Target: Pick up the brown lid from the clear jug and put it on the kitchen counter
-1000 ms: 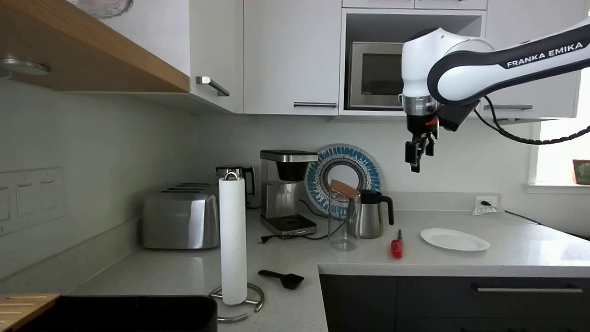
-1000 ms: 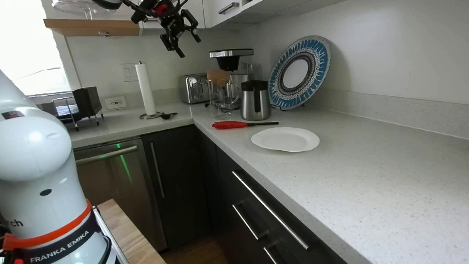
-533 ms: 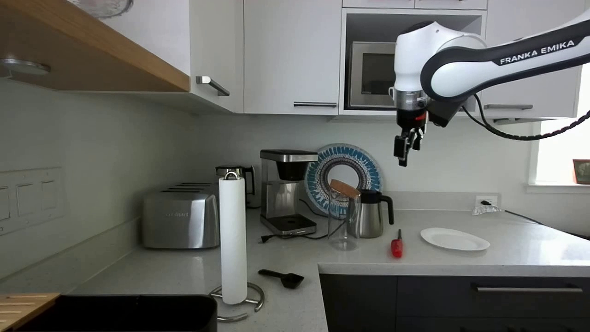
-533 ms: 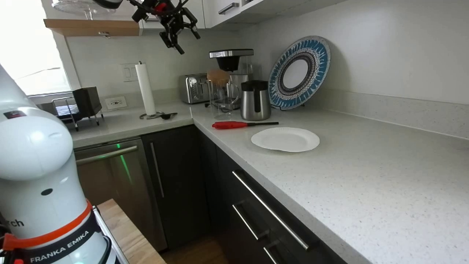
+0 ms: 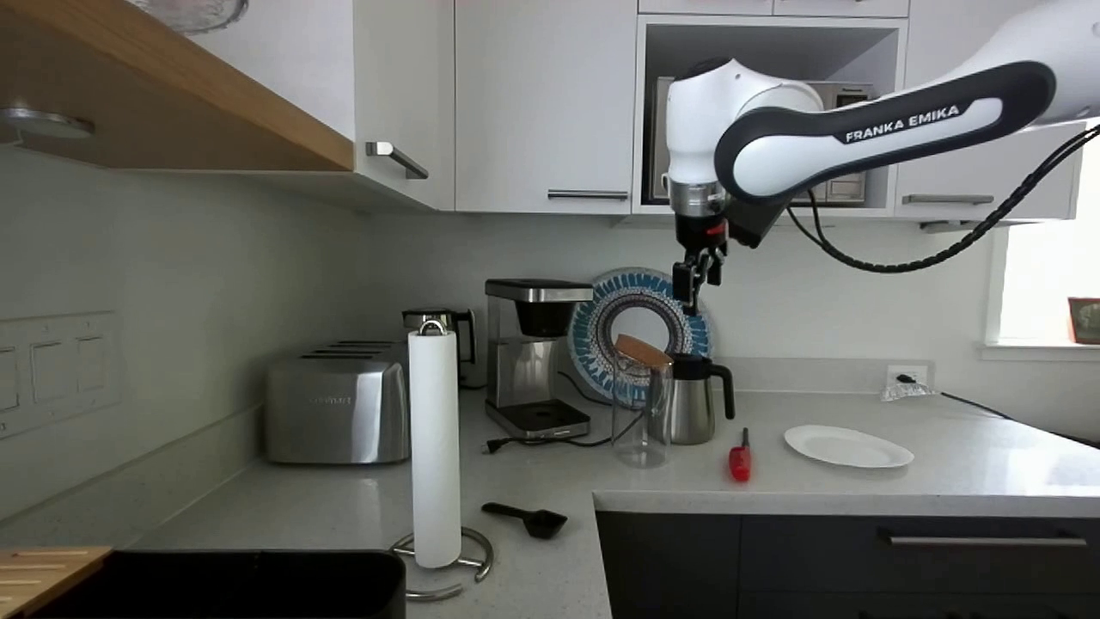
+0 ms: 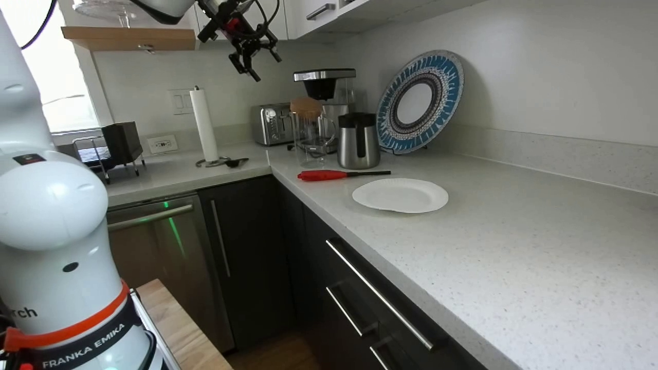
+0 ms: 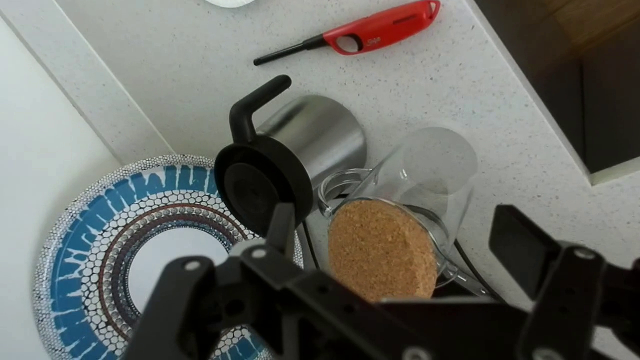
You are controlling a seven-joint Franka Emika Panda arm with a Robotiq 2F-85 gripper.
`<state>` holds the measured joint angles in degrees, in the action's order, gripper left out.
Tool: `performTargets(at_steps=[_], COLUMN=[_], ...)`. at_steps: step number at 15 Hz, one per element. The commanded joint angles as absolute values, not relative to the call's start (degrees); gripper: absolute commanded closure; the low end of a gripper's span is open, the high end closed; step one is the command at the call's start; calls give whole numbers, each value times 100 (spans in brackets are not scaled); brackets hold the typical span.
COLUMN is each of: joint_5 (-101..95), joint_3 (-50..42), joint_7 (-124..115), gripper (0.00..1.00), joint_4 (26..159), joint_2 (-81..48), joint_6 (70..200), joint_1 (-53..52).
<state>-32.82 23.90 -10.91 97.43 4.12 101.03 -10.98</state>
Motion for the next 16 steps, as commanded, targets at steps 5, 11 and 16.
performTargets(at_steps=[5,11,16], joint_5=[-4322,-5095,-5067], joint_3=[2284,1897,1616], joint_7=[-2272,-3060,-3766], gripper=[0,0,0], joint_4=[8291,7704,7515], joint_2=[-1183,-1866,-2184], joint_6=[8736,8677,8653], joint_1=[-2076,-2708,-2924])
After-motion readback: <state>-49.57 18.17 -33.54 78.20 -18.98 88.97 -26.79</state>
